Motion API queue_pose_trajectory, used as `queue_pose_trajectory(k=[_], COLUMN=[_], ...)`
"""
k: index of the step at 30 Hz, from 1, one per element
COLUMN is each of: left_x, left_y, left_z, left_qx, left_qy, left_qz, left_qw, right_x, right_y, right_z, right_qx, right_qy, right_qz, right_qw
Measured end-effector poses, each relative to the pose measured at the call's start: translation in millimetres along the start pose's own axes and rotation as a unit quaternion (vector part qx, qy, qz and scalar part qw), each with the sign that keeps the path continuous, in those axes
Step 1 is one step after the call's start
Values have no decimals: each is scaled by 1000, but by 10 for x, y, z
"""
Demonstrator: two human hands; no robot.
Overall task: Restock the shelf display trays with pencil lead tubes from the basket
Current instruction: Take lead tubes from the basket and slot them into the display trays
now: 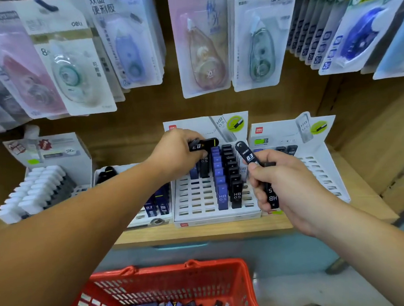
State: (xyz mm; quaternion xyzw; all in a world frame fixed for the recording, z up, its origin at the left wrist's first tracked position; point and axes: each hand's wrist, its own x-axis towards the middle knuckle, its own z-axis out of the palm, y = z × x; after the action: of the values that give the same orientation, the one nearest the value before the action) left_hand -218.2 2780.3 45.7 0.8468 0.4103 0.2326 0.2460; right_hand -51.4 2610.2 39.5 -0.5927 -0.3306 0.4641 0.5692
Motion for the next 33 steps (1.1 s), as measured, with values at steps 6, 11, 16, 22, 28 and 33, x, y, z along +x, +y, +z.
queue_pose_trajectory(k=[6,11,16,22,28,33], left_x=[7,-30,-90,-443,-737,-1049], left_y=[-5,-124,-64,363,530,443], left_z=[53,100,130,54,35,-110], left_qx=[8,-8,23,-94,-260,-342], left_qy=[-20,18,66,-27,-115,-167], left_qz=[-1,-23,6,22,-22,-86], left_qw=[1000,1000,997,995,959,921], right_x=[24,-2,-20,-46,-96,-115], right_y=[-1,-12,-5,-47,-116,-108], right_z=[-34,-2,-21,-46,13,228], right_qx=[13,16,17,47,53,12], right_qy=[-1,-14,-9,-37,-75,-79], right_qz=[3,6,7,5,-28,-39], right_qw=[1000,1000,1000,998,995,996])
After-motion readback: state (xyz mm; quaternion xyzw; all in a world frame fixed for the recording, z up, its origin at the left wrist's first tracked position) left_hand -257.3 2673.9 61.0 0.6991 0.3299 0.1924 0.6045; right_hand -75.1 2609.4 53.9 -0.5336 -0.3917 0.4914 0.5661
